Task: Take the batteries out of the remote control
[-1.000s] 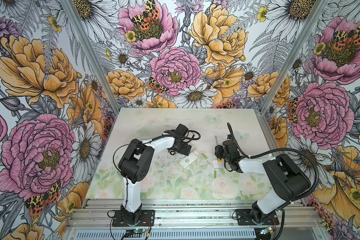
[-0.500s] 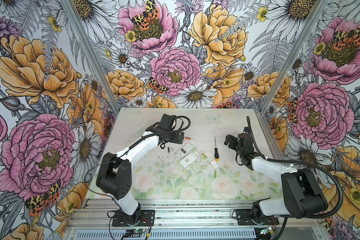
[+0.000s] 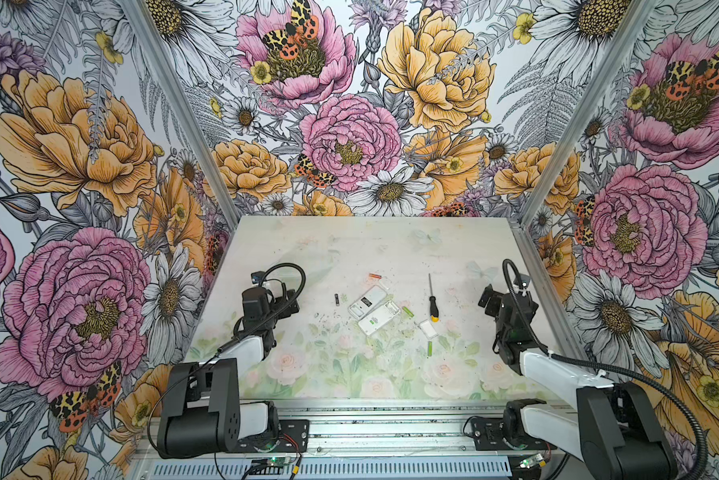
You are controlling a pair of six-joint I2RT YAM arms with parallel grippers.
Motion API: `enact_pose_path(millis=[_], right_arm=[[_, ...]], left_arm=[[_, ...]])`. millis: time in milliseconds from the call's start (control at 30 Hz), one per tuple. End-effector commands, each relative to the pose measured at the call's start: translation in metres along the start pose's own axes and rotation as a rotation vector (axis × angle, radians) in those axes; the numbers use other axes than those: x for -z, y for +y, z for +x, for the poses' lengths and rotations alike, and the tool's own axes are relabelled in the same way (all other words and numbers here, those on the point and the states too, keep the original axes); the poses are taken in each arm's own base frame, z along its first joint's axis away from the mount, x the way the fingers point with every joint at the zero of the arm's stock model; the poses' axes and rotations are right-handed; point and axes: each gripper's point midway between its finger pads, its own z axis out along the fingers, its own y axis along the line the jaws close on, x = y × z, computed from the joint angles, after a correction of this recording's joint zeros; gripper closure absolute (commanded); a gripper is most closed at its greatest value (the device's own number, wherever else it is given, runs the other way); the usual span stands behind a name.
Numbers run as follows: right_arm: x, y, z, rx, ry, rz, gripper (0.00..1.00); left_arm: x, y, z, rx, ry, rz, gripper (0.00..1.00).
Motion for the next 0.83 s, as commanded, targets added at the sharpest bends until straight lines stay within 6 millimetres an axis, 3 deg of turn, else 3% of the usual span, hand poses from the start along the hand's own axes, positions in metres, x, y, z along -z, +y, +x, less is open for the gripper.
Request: enact_pose_path(millis=[0,100,133,200,267,800], right_arm=[[0.000,0.018,-0.048,0.050,-0.211,-0.043,0.00],[-0.020,0.032,-0.045,0.117,-0.229,-0.085,0.00],[-0.028,0.033,-0.038,0.114,-0.221,-0.095,0.00],[-0.043,0.025,-0.032,0.073,-0.167,-0.072,0.00],[-0.054,0.022,-0.032,0.053,-0.133,-0.089,0.00],[-0.050,0.022,-0.031,0.050,-0.135,-0.093,0.00]], left_arm=[[0.010,-0.011,-0.076,-0.076,-0.351,0.068,0.01],[-0.016,-0.024,-0.052,-0.152,-0.303,0.100,0.01],[-0.019,-0.035,-0.058,-0.171,-0.341,0.143,0.01],[-0.023,-0.028,-0.050,-0.170,-0.249,0.083,0.01],[-0.021,-0.028,-0.055,-0.163,-0.305,0.081,0.01],[-0.021,-0.025,-0.055,-0.155,-0.296,0.070,0.01]])
